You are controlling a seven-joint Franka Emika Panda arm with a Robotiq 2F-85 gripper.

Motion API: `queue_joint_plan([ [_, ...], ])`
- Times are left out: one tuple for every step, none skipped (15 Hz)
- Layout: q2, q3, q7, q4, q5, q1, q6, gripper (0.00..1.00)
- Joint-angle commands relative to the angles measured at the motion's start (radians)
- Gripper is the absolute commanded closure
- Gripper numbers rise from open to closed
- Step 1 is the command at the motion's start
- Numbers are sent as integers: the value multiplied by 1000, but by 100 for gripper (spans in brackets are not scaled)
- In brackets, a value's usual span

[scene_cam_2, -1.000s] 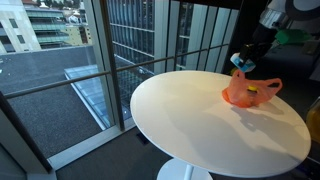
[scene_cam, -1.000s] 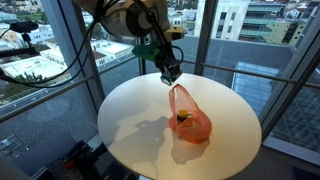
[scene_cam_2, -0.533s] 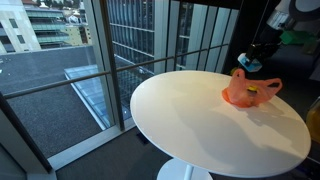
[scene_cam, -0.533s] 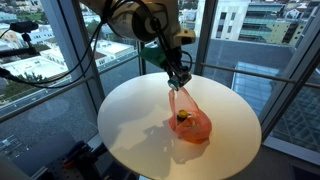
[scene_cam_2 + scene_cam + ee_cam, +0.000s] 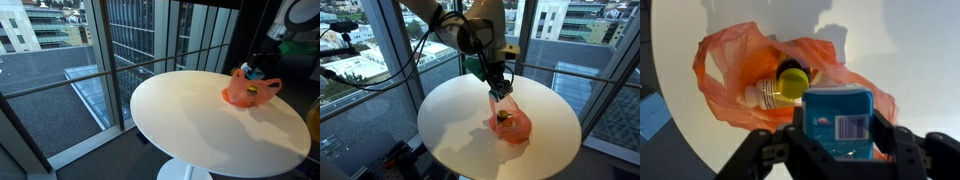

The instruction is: Pick up the mentos container from the table and put it in the orange plastic bag

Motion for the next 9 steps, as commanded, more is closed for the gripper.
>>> queue_joint_plan([
  [36, -8, -20, 17, 43, -16, 4, 60],
  [46, -9, -18, 21, 51, -17, 2, 60],
  [57, -9, -17, 26, 56, -18, -1, 60],
  [67, -8, -17, 30, 62, -18, -4, 60],
  [78, -6, -18, 36, 68, -18, -5, 60],
  [88, -4, -18, 42, 75, -17, -8, 60],
  [97, -2, -19, 49, 80, -15, -11, 60],
  [106, 1, -19, 56, 84, -14, -14, 60],
  [114, 3, -18, 64, 87, -12, -16, 60],
])
